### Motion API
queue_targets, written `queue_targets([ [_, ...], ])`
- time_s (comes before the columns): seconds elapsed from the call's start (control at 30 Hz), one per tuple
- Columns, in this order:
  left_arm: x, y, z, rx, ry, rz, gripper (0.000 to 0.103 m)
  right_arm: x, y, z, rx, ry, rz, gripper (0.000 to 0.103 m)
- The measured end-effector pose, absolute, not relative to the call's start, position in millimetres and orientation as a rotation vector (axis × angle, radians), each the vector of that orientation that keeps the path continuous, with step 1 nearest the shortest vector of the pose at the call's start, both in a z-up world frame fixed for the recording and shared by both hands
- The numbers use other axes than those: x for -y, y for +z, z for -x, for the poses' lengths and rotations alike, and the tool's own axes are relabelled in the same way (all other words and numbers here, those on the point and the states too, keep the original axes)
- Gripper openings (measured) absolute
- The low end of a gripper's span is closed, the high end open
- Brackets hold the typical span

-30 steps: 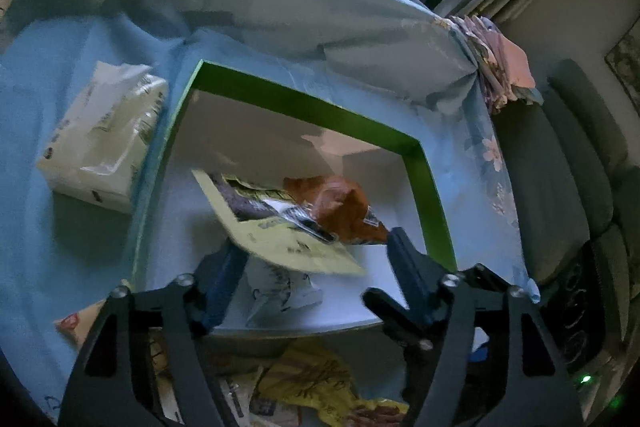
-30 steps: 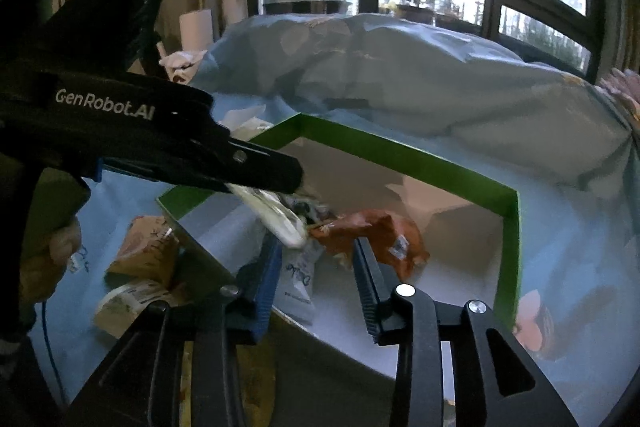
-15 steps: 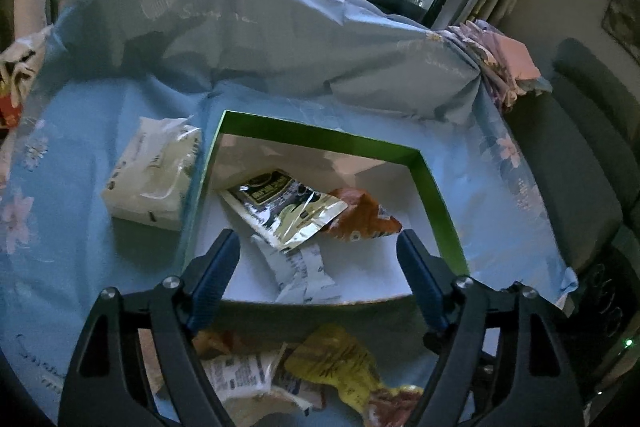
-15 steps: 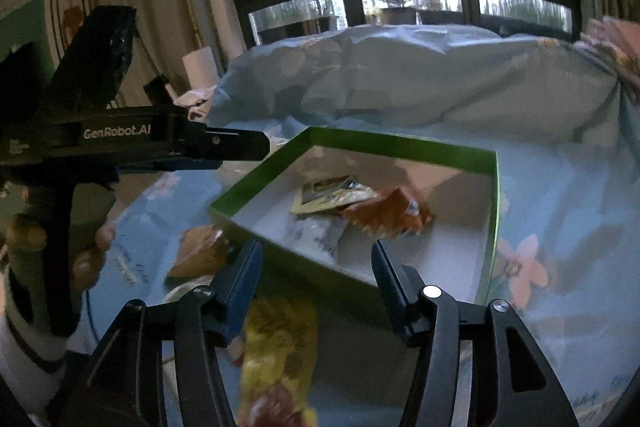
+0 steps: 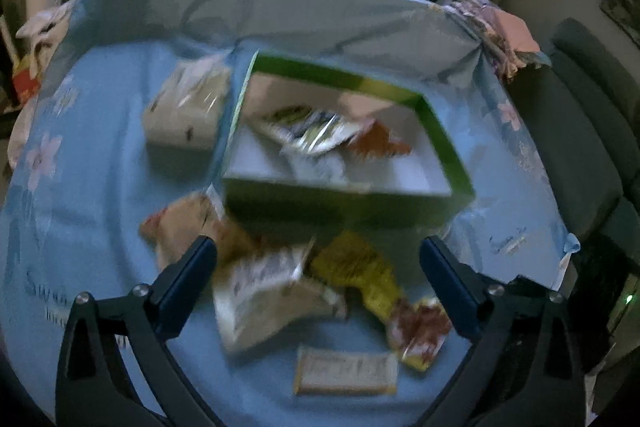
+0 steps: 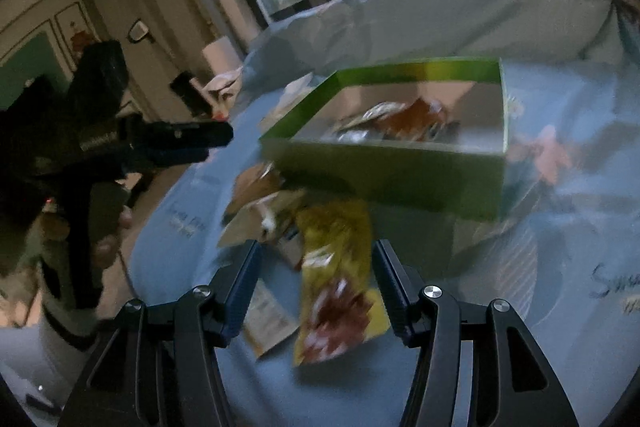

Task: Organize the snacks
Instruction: 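Move the left tool back toward the snacks beside the box, then grasp the white-and-yellow snack bar with the left gripper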

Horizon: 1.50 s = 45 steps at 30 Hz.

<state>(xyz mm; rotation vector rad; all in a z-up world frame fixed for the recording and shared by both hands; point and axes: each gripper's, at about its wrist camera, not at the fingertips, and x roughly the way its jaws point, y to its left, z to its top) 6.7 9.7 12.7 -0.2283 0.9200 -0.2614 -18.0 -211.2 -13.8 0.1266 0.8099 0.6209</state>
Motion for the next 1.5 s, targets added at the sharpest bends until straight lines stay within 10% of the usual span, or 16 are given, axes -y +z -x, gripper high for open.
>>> queue_targets([
  [0.33, -32, -24, 42, -0.994, -0.365, 0.293, 0.101, 205, -31, 60, -0.894, 0.785, -0.159, 0.058],
  [1.0, -11, -67, 47, -1.097, -0.481, 0.220, 0.070, 177, -81, 51, -0.975, 0.781, -0.238, 0.057],
  [1.1, -10, -69, 44, -1.109, -0.501, 0.239, 0.052, 175, -84, 45, -0.971, 0.782, -0.271, 0.056],
  [1.5, -14, -69, 49, -1.117, -0.497, 0.232, 0.032, 176, -90, 41, -0.961, 0.690, -0.278, 0.011],
])
